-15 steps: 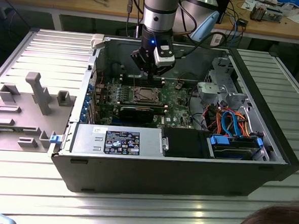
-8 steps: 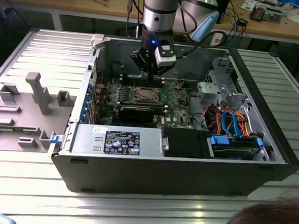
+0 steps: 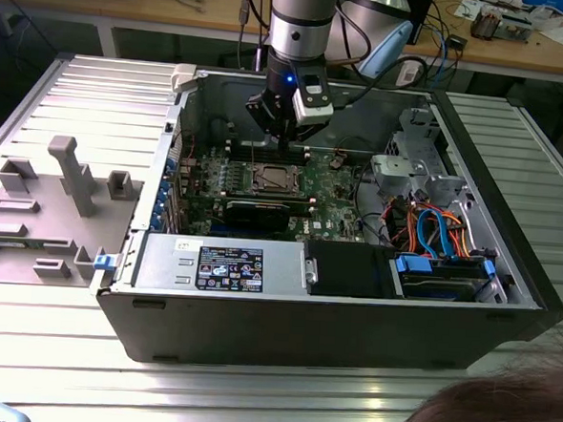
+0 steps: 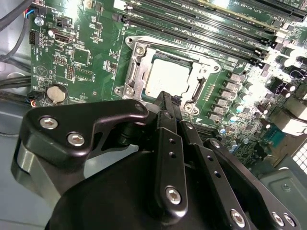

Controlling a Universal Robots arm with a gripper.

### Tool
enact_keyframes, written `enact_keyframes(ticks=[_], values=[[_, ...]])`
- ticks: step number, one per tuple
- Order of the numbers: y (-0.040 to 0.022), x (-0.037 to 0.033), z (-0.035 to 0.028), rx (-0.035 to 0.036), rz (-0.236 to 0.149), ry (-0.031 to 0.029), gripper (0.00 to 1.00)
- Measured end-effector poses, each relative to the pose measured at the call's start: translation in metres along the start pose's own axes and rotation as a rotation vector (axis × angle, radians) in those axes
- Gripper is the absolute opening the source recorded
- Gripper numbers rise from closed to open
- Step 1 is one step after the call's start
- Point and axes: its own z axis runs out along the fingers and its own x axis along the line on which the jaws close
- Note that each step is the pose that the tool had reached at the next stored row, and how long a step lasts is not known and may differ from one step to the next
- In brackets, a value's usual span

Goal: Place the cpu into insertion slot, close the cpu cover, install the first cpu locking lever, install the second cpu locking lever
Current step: 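Install the first cpu locking lever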

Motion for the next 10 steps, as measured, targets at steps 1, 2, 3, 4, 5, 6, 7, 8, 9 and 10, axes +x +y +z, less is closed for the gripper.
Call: enact_keyframes(ticks=[1,2,3,4,5,6,7,8,9,10], values=[[0.0,0.0,0.0,-0.0001,-0.003,0.0,0.11],[0.0,0.0,0.0,0.0,-0.008,-0.0001,0.11],[0.0,0.0,0.0,-0.0001,-0.012,-0.0001,0.11],[0.0,0.0,0.0,-0.0002,-0.017,-0.0002,0.11],[0.0,0.0,0.0,-0.0002,-0.02,-0.0003,0.11],[0.0,0.0,0.0,-0.0002,-0.025,-0.0003,0.11],[0.0,0.0,0.0,-0.0002,-0.029,-0.0003,0.11],[0.0,0.0,0.0,-0.0003,-0.035,-0.0004,0.11],[0.0,0.0,0.0,-0.0004,-0.04,-0.0005,0.11],[0.0,0.0,0.0,-0.0004,-0.044,-0.0005,0.11]])
